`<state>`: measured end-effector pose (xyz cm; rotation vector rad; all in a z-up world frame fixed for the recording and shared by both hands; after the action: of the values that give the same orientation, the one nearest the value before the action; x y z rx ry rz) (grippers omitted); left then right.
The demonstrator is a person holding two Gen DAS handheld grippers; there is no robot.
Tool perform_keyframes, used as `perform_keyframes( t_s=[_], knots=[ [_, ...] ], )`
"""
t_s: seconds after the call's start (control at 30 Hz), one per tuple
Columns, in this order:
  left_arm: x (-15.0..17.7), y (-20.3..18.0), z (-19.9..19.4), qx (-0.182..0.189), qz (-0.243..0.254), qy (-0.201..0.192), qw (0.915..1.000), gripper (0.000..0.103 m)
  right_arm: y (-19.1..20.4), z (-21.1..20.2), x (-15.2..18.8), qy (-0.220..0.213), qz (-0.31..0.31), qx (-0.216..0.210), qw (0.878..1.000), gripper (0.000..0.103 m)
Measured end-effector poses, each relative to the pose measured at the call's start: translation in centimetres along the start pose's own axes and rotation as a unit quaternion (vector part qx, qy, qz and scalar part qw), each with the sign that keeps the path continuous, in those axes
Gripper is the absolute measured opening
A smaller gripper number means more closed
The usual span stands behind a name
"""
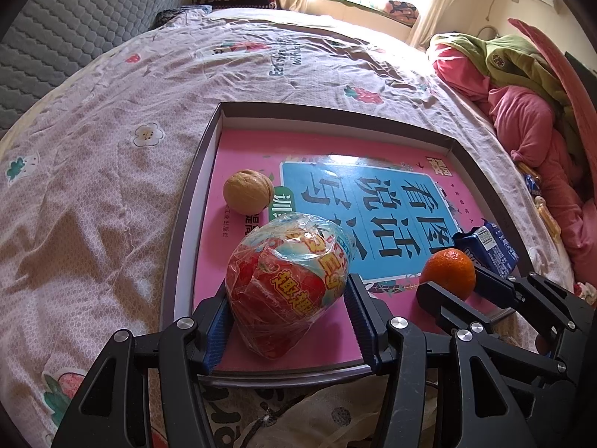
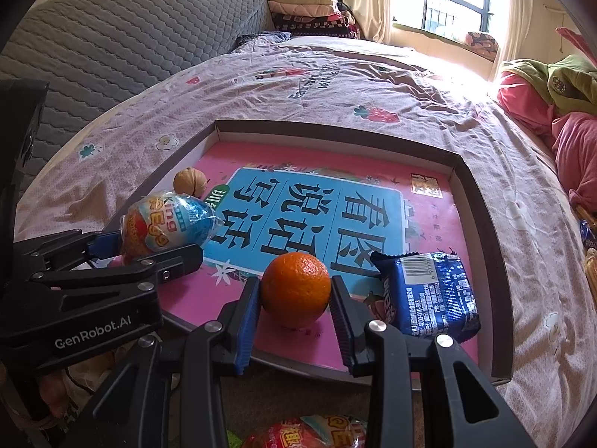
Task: Organize objects
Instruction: 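Open left tool to release the candy bag while right tool releases the orange in the tray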
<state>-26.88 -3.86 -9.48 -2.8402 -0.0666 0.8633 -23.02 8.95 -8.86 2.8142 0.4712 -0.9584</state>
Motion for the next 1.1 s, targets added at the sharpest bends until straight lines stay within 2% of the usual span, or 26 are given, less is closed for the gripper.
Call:
perform_keyframes(
  t_s=[0.27,0.33,0.37,1.1],
  knots=[
    [-0.1,0.3,-0.1,0.002,-0.004,0.000,1.0000,0.058,-0.3,-0.2,-0.1,0.000,0.013,-0.005,1.000,0.038],
    [-0.1,0.4,-0.1,-0.001,-0.006,0.000,1.0000,0.058,-0.4,-0.3,-0.1,0.001,0.016,-0.007,1.000,0.045],
    [-0.1,0.4,-0.1,0.000,-0.007,0.001,1.0000,0.058,-0.4,-0.3,0.0,0.003,0.016,-0.008,1.000,0.045],
    [0.0,0.7,-0.8,0.003,-0.016,0.004,0.9999,0.062,-1.1,-2.5,0.0,-0.013,0.027,-0.005,1.000,0.046]
  ],
)
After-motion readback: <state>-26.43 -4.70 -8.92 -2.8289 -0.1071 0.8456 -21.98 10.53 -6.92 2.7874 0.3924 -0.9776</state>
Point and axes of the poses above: each gripper's, at about its wrist camera, not at the fingertips, and z roughly the way its jaws point, y to its left, x to its underside, the point moved 4 cm from there along z, roughly the way its jaws point
